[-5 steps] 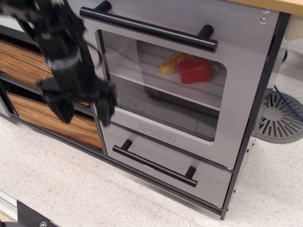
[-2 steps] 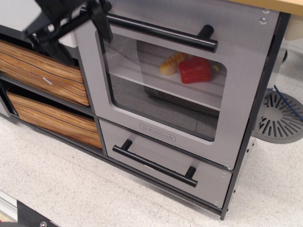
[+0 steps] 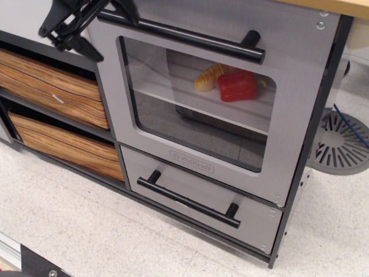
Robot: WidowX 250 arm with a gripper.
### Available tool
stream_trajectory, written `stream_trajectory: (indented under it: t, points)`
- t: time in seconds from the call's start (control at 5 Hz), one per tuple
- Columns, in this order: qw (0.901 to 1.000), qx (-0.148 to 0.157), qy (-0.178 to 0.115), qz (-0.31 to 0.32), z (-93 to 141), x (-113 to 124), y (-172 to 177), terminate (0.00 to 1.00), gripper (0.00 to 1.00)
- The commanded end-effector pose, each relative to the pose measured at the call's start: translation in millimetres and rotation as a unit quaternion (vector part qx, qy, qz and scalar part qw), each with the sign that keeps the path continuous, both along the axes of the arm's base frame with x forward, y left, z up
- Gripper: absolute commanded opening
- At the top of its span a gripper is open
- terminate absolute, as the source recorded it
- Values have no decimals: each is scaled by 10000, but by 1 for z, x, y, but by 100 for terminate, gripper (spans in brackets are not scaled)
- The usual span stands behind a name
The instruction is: Open oven
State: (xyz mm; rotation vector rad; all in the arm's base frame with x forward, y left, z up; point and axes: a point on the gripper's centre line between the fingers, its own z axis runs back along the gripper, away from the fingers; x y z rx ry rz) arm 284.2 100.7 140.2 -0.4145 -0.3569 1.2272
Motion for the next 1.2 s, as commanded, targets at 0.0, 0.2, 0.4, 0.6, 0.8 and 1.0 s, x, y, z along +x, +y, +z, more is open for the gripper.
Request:
stream_trajectory:
  t: [0.0, 0.2, 0.4, 0.6, 0.8, 1.0]
  points:
    - [9984, -150, -250, 489, 3, 19, 9, 0, 100]
    - [9981, -129, -136, 593, -12, 26, 2, 0, 100]
    - [9984, -115, 47, 546, -22, 28, -3, 0, 100]
    - [9991, -54, 280, 309, -26, 17, -8, 0, 100]
    - [9993, 184, 305, -113, -29, 3, -14, 0, 100]
    - [9989, 200, 270, -324, -25, -6, -15, 0, 100]
